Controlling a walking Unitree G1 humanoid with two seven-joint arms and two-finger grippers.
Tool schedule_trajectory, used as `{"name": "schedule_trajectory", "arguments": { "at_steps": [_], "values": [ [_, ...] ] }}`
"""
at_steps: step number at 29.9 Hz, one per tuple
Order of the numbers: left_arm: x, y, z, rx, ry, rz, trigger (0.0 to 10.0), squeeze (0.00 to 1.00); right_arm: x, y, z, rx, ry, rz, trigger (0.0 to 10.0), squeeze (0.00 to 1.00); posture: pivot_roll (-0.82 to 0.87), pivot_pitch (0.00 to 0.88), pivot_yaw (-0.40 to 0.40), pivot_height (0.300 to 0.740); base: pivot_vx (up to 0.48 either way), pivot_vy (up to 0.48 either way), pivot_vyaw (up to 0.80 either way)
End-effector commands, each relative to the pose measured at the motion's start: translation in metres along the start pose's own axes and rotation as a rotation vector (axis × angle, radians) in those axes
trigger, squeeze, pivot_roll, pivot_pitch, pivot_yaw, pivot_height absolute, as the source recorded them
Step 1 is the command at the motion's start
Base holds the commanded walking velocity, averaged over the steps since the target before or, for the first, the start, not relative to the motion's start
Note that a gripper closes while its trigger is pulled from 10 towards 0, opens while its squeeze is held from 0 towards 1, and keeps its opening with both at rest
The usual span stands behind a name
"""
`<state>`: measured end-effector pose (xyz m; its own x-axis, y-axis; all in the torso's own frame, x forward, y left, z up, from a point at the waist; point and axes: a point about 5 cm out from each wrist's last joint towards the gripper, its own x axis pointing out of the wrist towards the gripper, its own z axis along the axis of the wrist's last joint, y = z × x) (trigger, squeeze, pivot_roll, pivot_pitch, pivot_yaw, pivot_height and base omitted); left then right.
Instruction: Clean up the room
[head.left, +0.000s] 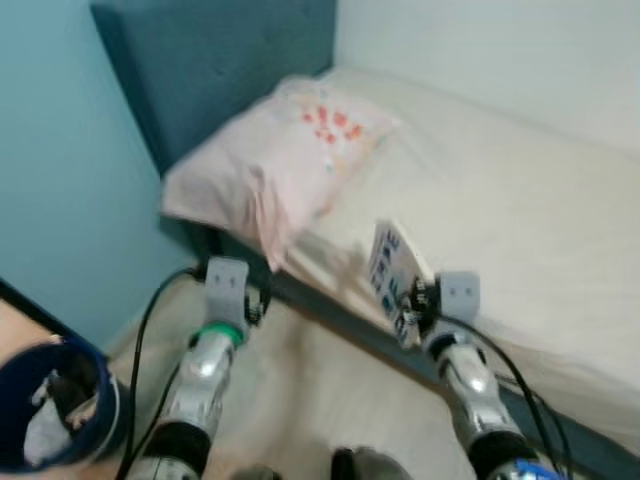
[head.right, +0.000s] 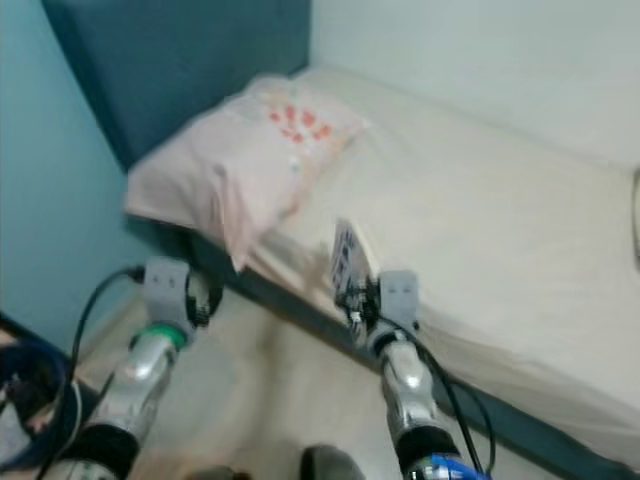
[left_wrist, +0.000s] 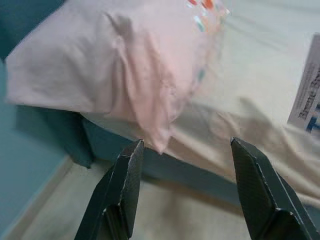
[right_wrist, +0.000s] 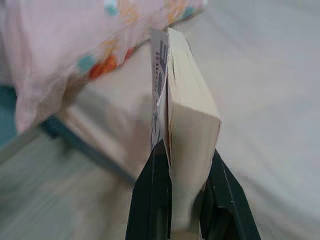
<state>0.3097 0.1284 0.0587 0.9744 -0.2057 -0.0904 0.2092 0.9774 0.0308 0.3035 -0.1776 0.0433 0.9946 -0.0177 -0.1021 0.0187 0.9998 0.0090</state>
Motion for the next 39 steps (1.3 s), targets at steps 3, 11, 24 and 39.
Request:
{"name": "schedule_trajectory", "arguments": {
  "at_steps": [3, 11, 24, 39],
  "values": [
    [-0.004, 0.005, -0.005, 0.004, 0.022, 0.012, 10.0, 0.0, -0.001, 0.002, 0.0, 0.021, -0.014, -0.005, 10.0, 0.0, 0.03, 0.068, -0.006, 0.737, 0.333, 0.0, 0.0],
    [-0.003, 0.005, -0.004, 0.006, 0.023, 0.003, 10.0, 0.0, -0.001, 0.001, 0.0, 0.03, -0.015, -0.015, 10.0, 0.0, 0.03, 0.072, 0.001, 0.737, 0.333, 0.0, 0.0],
    [-0.001, 0.001, -0.003, 0.003, 0.021, -0.012, 10.0, 0.0, -0.002, -0.002, 0.002, 0.035, -0.028, -0.029, 10.0, 0.0, 0.02, 0.072, 0.005, 0.737, 0.334, 0.0, 0.0],
    [0.002, -0.005, 0.004, -0.016, -0.02, -0.037, 10.0, 0.0, 0.0, 0.0, 0.031, 0.083, -0.209, -0.01, 10.0, 0.0, 0.02, 0.082, 0.001, 0.737, 0.109, 0.0, 0.0]
  ]
}}
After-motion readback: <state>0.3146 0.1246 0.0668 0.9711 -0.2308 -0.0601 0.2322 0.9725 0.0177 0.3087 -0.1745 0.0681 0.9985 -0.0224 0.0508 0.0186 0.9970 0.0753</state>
